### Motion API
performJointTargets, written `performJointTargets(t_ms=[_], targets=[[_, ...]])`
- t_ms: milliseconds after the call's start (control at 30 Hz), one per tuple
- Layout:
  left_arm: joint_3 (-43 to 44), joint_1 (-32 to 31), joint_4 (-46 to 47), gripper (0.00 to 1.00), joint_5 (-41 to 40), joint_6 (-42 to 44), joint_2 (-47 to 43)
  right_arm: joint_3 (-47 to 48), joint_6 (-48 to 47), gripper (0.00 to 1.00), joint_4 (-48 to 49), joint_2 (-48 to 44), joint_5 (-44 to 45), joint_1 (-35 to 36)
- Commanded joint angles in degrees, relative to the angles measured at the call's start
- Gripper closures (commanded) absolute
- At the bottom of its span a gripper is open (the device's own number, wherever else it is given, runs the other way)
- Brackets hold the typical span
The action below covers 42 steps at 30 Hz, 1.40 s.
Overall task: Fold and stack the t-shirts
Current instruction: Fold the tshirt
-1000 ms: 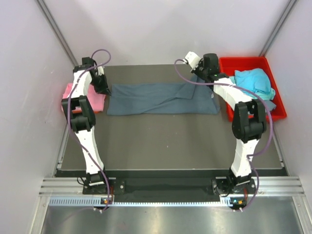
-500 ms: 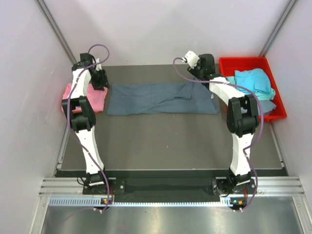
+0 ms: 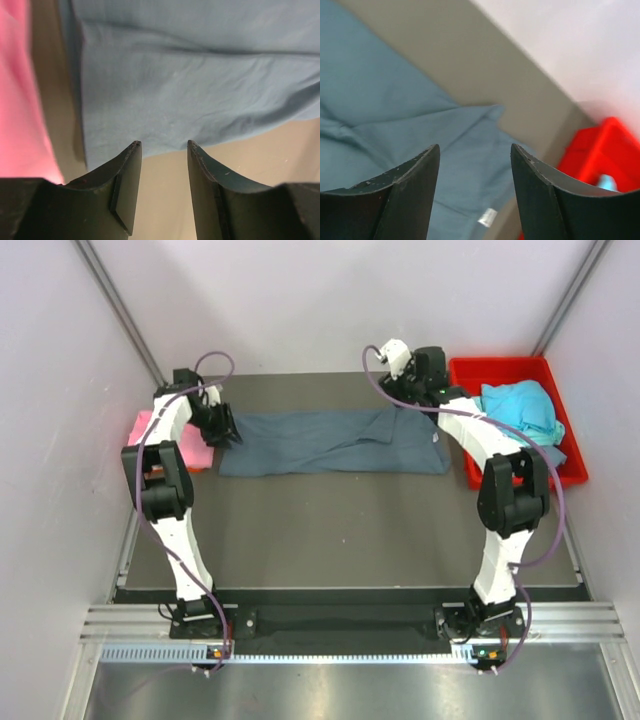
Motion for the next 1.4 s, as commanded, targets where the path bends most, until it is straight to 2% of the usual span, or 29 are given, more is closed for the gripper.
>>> performJointTargets(t_ms=[0,367,1033,1367], targets=[[-2.3,-0.8,0.5,0.54,0.3,0.0,0.2,0.2,2.8,0.42,-5.7,4.7,-7.5,0.8],[-2.7,-1.6,0.5,0.53,-7.3,-0.5,2.9,4.6,0.6,0.47,-7.9,12.3,-10.2,2.7],[-0.8,-1.6,0.9,0.54,-6.1,-2.1,4.4,3.0,-1.0,0.49,-9.0,13.9,-7.7,4.8],[-1.0,-1.7,1.1,0.54,-6.5,-2.3,4.2,3.2,-3.2,0.55,-9.8,15.3,-4.9,5.7]])
